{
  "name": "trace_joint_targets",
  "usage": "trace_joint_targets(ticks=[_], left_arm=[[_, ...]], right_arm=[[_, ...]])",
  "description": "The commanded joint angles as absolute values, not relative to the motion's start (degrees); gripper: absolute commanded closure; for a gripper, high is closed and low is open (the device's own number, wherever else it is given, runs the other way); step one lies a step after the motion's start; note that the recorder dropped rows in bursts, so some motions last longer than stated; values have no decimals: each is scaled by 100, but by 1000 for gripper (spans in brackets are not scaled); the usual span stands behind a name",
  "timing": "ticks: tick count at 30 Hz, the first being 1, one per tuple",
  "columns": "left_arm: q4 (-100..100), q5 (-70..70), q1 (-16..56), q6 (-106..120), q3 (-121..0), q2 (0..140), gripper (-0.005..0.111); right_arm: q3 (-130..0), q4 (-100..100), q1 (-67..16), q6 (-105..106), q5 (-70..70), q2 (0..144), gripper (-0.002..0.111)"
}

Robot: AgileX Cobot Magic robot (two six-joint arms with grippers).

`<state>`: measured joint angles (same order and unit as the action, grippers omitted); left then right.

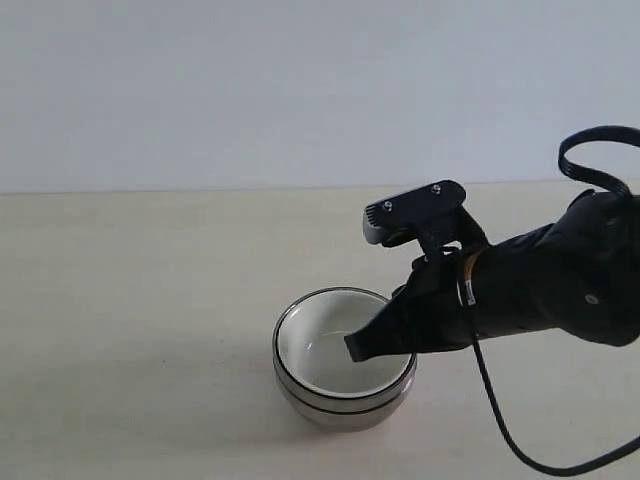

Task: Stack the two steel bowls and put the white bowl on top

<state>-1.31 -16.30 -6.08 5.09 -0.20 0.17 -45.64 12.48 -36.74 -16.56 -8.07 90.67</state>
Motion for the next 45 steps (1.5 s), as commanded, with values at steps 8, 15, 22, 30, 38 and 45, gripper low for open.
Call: trace_joint_targets(ticks=[8,15,22,30,38,45], left_arm=[[-147,-1623,-611,444,0,0,103],[-147,-1623,-611,444,0,0,103],[-147,-1635,-611,444,0,0,103],[-147,-1635,-611,444,0,0,103],[-147,-1635,-611,444,0,0,103],[-147,-1635,-611,444,0,0,103]], right_arm=[[-4532,1258,-3651,-1634,-824,8138,108],[-4532,1258,-3651,-1574,-1424,6979,108],[-4532,1258,-3651,-1471,-2061,5524,108],[-4532,1281,-3651,-1398,-2802,3641,108],[-4532,1281,-3651,-1343,-3540,1872,108],[-4532,1258,-3651,-1343,-3910,743,108]])
